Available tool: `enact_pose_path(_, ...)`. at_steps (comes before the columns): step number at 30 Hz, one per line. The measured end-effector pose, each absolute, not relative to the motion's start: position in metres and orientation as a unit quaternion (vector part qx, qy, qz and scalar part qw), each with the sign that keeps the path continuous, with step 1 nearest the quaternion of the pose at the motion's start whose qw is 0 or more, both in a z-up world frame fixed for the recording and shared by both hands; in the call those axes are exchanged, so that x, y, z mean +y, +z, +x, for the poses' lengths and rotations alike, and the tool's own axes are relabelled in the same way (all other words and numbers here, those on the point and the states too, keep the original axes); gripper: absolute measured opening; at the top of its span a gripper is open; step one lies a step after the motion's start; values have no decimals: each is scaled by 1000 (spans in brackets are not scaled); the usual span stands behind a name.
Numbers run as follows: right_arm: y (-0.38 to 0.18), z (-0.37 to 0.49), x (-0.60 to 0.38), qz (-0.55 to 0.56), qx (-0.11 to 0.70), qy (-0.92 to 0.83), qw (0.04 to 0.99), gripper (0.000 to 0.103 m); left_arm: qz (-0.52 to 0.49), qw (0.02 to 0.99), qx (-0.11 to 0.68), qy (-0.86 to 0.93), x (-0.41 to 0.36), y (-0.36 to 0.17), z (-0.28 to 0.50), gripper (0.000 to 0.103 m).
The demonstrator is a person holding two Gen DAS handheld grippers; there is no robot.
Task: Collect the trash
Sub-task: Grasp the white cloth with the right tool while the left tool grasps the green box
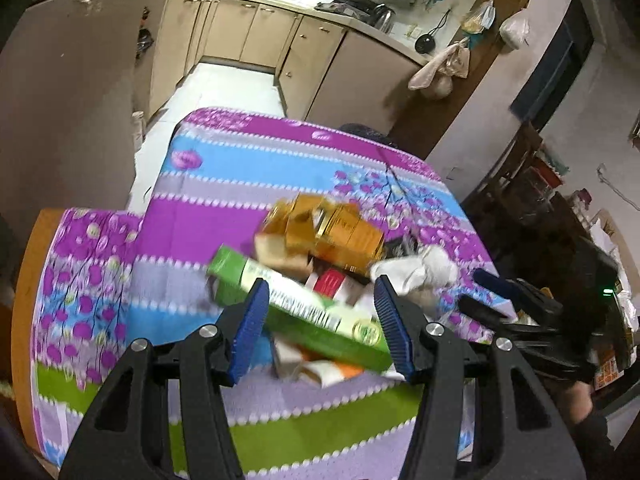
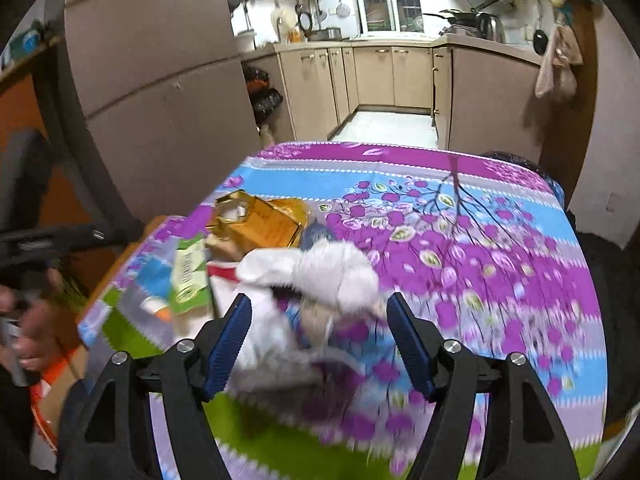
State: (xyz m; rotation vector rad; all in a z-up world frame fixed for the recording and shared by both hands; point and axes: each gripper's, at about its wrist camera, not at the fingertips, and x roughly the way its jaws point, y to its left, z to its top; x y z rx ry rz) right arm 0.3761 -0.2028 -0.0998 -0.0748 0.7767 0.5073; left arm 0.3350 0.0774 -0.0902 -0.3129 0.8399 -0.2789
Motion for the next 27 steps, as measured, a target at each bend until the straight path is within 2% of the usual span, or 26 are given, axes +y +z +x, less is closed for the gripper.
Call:
enact_pose_path(6,-113,404,-182,-70,389,236,888,71,-131,885,424,-142,73,-95,366,55)
enact_pose_path(8,-115,404,-180,-71,391,234,887,53,-127,882,430,-145,69,-98,372,55)
enact_pose_path(11,-108,398,-191,-41,378,239,893,49,-118,881,432,-153,60,-99,376,55)
enact_pose_path(19,-70,364,-268,111,323,228,912,48,-89,874,439,-187,20,-98,381,58)
enact_pose_path(27,-78,351,-304,141,330,203,911,48,-26,850,476,-223,-55,-111,382,58)
